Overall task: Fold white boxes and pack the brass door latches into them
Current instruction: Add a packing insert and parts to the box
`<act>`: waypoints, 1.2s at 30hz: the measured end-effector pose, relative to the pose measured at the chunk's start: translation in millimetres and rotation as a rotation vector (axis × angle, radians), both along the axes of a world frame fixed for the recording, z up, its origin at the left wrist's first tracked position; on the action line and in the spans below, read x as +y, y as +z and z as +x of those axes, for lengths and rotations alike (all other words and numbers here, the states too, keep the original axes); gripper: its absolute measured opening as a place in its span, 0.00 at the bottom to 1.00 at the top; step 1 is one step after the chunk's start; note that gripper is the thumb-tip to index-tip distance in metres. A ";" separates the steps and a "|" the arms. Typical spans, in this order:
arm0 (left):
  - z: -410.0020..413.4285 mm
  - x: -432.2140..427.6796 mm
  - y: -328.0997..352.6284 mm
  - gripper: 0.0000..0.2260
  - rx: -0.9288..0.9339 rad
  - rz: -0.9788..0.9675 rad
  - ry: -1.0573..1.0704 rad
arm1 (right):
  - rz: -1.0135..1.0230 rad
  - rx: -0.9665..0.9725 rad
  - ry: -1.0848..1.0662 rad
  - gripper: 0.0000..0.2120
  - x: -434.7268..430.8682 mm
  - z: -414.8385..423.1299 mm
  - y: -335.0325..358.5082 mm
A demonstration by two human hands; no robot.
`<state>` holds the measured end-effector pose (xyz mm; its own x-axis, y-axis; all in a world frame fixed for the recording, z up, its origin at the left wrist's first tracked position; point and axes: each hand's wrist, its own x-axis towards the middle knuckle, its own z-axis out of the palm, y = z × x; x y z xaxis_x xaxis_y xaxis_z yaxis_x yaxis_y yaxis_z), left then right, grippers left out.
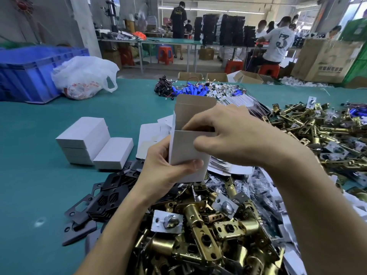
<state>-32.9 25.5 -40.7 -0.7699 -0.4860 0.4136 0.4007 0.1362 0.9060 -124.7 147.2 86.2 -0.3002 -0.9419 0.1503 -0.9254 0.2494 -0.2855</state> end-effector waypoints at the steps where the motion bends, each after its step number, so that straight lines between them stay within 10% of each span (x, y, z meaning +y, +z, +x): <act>1: -0.4 0.1 -0.2 0.16 -0.005 -0.001 0.000 | 0.016 0.009 0.004 0.14 0.6 0.4 0.7; 13: 2.7 1.7 3.7 0.15 0.018 0.022 0.008 | -0.062 0.056 0.085 0.17 2.8 -2.7 -7.0; 20: 8.0 6.5 16.5 0.11 -0.042 0.104 -0.013 | -0.750 -0.237 0.020 0.14 11.5 -24.4 -34.2; 25: 10.2 14.2 25.1 0.10 -0.099 0.130 -0.125 | -0.750 -0.663 0.078 0.07 15.1 -24.2 -53.9; 36: 10.9 23.8 36.4 0.22 0.035 -0.076 0.019 | -0.798 -0.791 0.187 0.09 35.0 -20.6 -73.5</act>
